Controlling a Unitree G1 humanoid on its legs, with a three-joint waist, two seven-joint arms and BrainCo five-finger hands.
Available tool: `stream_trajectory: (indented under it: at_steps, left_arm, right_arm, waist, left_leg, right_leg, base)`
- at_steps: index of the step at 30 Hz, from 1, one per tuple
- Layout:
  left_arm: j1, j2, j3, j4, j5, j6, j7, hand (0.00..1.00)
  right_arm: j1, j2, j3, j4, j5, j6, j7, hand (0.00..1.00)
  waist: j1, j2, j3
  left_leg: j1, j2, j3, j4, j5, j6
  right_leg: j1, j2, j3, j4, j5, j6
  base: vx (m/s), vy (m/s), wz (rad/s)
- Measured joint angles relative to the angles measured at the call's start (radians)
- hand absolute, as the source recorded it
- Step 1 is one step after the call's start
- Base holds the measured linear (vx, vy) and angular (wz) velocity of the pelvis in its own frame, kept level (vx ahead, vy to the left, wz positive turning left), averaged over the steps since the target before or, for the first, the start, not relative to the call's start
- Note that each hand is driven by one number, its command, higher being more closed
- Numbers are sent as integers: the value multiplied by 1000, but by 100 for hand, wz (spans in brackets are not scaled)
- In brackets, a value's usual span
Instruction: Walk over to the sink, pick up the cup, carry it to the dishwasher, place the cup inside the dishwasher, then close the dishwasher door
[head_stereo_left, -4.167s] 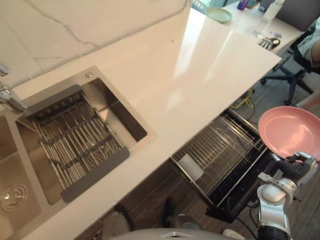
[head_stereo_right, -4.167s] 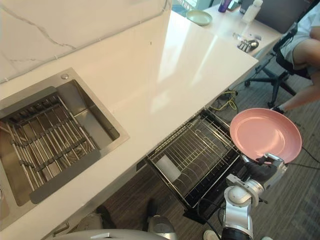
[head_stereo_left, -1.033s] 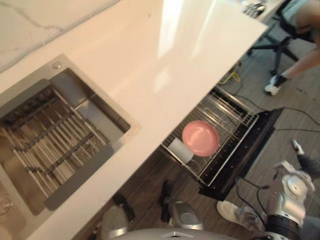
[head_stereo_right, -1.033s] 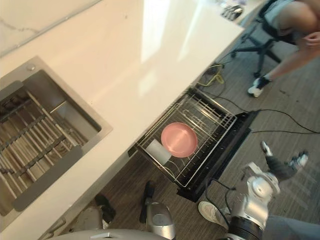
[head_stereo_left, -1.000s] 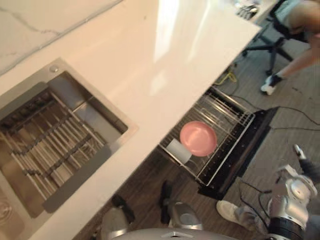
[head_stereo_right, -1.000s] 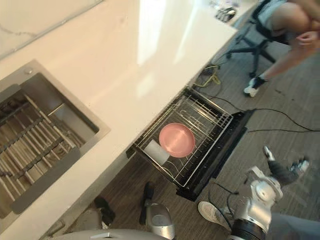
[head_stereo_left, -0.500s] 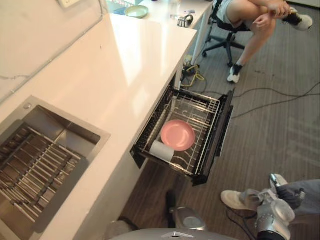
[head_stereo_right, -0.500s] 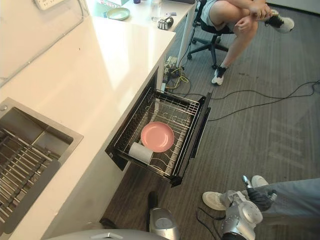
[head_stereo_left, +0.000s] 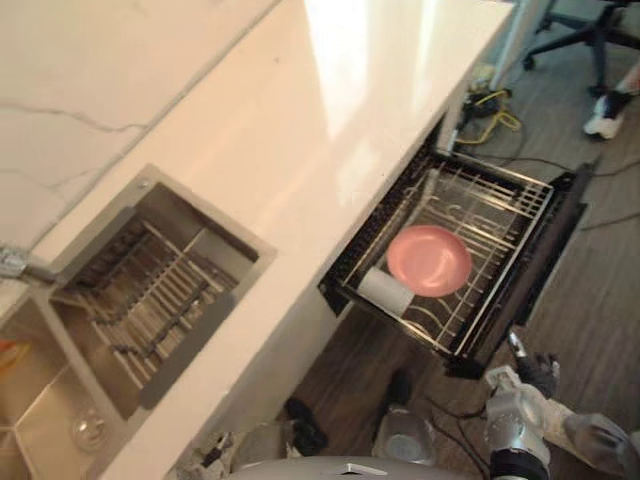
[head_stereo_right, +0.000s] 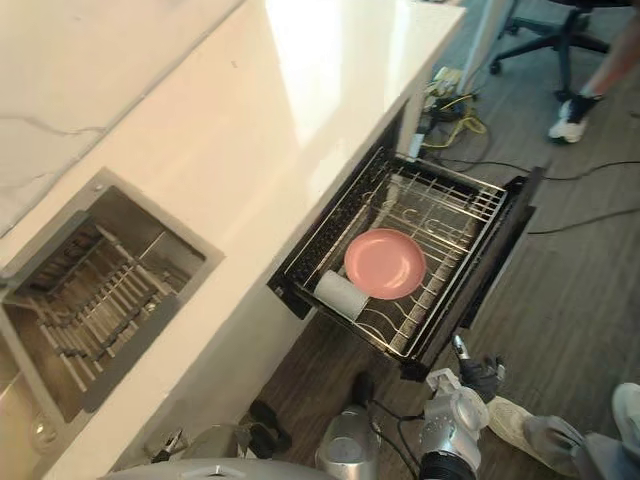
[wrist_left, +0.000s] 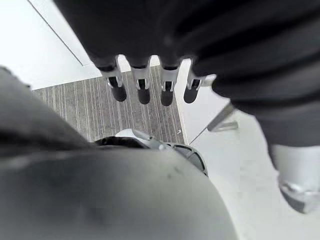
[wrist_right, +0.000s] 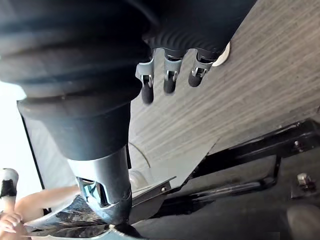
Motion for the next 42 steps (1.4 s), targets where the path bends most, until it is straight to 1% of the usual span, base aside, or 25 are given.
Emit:
stream_trajectory:
  at_steps: [4,9,12,13,15,16,20,22,23,24,25,26,27,28,29,30,33,34,35,36,37,38,39,40,42]
  left_arm:
    - [7,-2,1,1,37,-38,-36,0]
    - [8,-10,14,1,70,-48,-51,0]
    - [19,-20,16,2,79,-54,-53,0]
    - [26,-28,16,4,79,-54,-54,0]
    - [29,-38,15,16,78,-54,-54,0]
    - [30,-42,12,20,77,-54,-54,0]
    - [60,-47,5,22,75,-55,-53,0]
    - [84,-52,-15,22,53,-63,-47,0]
    - [107,-60,-28,24,43,-71,-42,0]
    - [116,-63,-34,32,27,-78,-41,0]
    - [122,-66,-34,32,20,-83,-40,0]
    - [125,-59,-46,30,15,-101,-36,0]
    - [122,-44,-56,30,4,-114,-31,0]
    - [119,-33,-61,32,-2,-119,-25,0]
    - [127,-49,-62,32,-2,-128,-23,0]
    - [125,-59,-62,25,-2,-141,-26,0]
    - [123,-55,-71,6,-4,-189,-32,0]
    - [123,-55,-74,-2,-12,-199,-32,0]
    - [123,-54,-78,-4,-18,-205,-33,0]
    - [122,-43,-97,-15,-22,-214,-35,0]
    - [102,-22,-101,-21,-23,-227,-45,0]
    - [96,-14,-100,-21,-22,-236,-47,0]
    - [103,-18,-100,-23,-22,-247,-44,0]
    - [116,-28,-106,-33,-22,-260,-45,0]
    - [100,0,-119,-57,-24,-281,-51,0]
  right_arm:
    - [-1,-25,0,1,19,-7,-2,0]
    - [-17,-32,42,1,19,-8,1,0]
    - [-49,-43,78,-1,26,-10,34,0]
    - [-62,-47,112,-12,26,-12,69,0]
    - [-95,-55,155,-37,26,-9,97,0]
    - [-121,-51,161,-36,18,-6,89,0]
    - [-139,-55,173,-41,19,-4,111,0]
    - [-155,-63,172,-38,25,0,109,0]
    - [-166,-65,173,-38,29,14,109,0]
    - [-186,-62,169,-34,42,22,105,0]
    - [-194,-61,169,-34,51,27,103,0]
    - [-202,-66,167,-34,68,29,103,0]
    - [-212,-60,166,-34,80,27,103,0]
    - [-224,-57,169,-34,93,27,103,0]
    - [-245,-68,171,-32,119,30,103,0]
    - [-252,-67,171,-32,140,25,103,0]
    - [-266,-63,171,-31,212,1,102,0]
    - [-288,-64,171,-30,241,-11,102,0]
    - [-299,-63,171,-29,263,-17,103,0]
    - [-324,-60,176,-28,298,-31,103,0]
    - [-356,-64,180,-15,321,-49,104,0]
    - [-372,-67,181,-3,334,-58,106,0]
    - [-397,-69,181,0,340,-63,108,0]
    - [-415,-70,189,1,356,-69,108,0]
    - [-428,-66,189,5,385,-100,120,0]
  waist:
    - [13,8,-5]
    - [36,13,-9]
    - [46,20,-18]
    - [50,30,-27]
    - [58,42,-40]
    - [67,48,-45]
    - [80,46,-45]
    - [82,46,-45]
    - [93,59,-54]
    - [98,64,-60]
    - [99,59,-62]
    - [98,49,-60]
    - [98,21,-51]
    - [103,14,-46]
    - [112,43,-53]
    - [109,48,-51]
    - [123,40,-47]
    - [136,37,-45]
    - [141,36,-44]
    - [143,26,-37]
    - [147,-6,-17]
    - [153,-17,-10]
    - [159,-13,-7]
    - [159,2,-10]
    - [161,-22,9]
  left_leg:
    - [-17,-28,-69,-18,23,5]
    - [-30,-40,-142,-33,52,16]
    - [-30,-44,-185,-50,64,13]
    - [-31,-46,-195,-56,64,13]
    - [-34,-52,-221,-65,66,14]
    - [-35,-58,-240,-66,68,16]
    - [-56,-75,-293,-66,69,15]
    - [-70,-75,-326,-66,45,0]
    - [-74,-48,-345,-60,-51,-27]
    - [-94,-43,-346,-59,-76,33]
    - [-98,-45,-347,-68,-76,29]
    - [-94,-53,-349,-119,-76,7]
    - [-75,-72,-340,-151,-93,-24]
    - [-70,-77,-325,-145,-72,0]
    - [-72,-49,-335,-140,-26,2]
    - [-85,-44,-349,-126,-15,20]
    - [-107,-38,-383,-128,-11,13]
    - [-122,-34,-383,-136,-17,5]
    - [-131,-32,-382,-140,-31,-12]
    - [-137,-34,-370,-165,-83,-80]
    - [-145,-57,-346,-132,-59,-29]
    - [-155,-65,-344,-87,-40,3]
    - [-156,-66,-344,-26,-25,13]
    - [-136,-50,-356,-64,-41,33]
    - [-155,-58,-377,-94,-7,29]
  right_leg:
    - [24,-17,-46,-36,21,11]
    - [54,-18,-100,-47,26,13]
    - [65,-17,-126,-47,26,13]
    - [68,-18,-137,-45,26,13]
    - [69,-22,-147,-41,26,14]
    - [71,-29,-152,-35,26,15]
    - [64,-51,-188,-13,31,22]
    - [60,-51,-205,-11,35,28]
    - [50,-34,-206,-1,45,35]
    - [44,-24,-200,10,58,41]
    - [33,-25,-194,20,59,47]
    - [25,-31,-189,43,49,48]
    - [26,-49,-195,23,48,41]
    - [18,-58,-202,33,42,25]
    - [-5,-47,-203,89,24,31]
    - [-9,-53,-218,126,2,30]
    - [-28,-78,-259,204,-44,21]
    - [-49,-83,-272,225,-55,16]
    - [-56,-84,-281,227,-56,15]
    - [-59,-88,-302,207,-54,14]
    - [-70,-123,-317,206,-61,-7]
    - [-81,-141,-315,228,-70,-9]
    - [-99,-151,-314,275,-88,-3]
    - [-119,-142,-317,326,-114,-10]
    - [-164,-164,-318,370,-131,-20]
  base:
    - [-22,81,37]
    - [-46,35,36]
    - [-63,38,28]
    - [-73,59,27]
    - [-57,52,27]
    - [-61,52,26]
    - [-64,59,30]
    - [-56,61,22]
    - [-87,64,-1]
    - [-75,51,-1]
    - [-78,35,29]
    - [-17,18,44]
    - [-17,45,50]
    - [11,-1,15]
    - [-28,-26,17]
    - [-36,-59,20]
    - [-39,-44,50]
    - [-64,-79,37]
    - [-85,-70,38]
    - [-123,-56,53]
    - [-112,-48,52]
    - [-92,-63,36]
    - [-9,-50,11]
    - [-1,-29,14]
    - [-2,-64,23]
